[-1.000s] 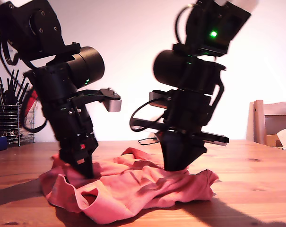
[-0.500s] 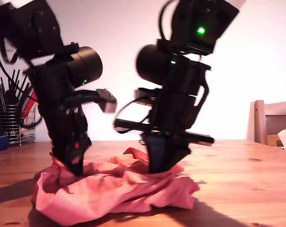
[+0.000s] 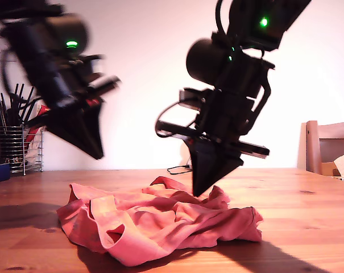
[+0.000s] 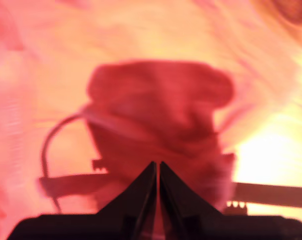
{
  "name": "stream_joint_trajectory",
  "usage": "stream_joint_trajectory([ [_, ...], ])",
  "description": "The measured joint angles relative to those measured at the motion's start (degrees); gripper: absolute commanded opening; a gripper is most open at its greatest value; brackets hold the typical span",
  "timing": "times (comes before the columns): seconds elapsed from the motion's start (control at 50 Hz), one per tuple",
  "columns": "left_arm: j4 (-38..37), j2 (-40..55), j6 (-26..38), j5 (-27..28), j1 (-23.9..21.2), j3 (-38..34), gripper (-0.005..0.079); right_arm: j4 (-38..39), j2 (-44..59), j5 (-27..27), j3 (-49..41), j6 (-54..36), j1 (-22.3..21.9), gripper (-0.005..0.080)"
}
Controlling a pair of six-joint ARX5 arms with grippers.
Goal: Fold the underwear in front of you. After folding it, place it to the right side.
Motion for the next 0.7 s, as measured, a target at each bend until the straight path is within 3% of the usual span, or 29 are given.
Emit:
stream_joint_trajectory([
  [0.12, -0.42, 0.09, -6.21, 3.8, 3.48, 0.0, 0.0355, 0.2, 0.0, -0.42, -0.02, -1.16, 0.0, -0.0013],
  [0.34, -1.29, 1.07, -9.66, 4.83, 8.57, -0.2, 0.0355, 1.22, 0.0, -0.72, -0.02, -1.68, -0.09, -0.0013],
  [0.7, 3.04, 8.31, -12.0, 6.75, 8.85, -1.36, 0.0355, 3.02, 0.0, -1.25, -0.02, -2.78, -0.04, -0.0013],
])
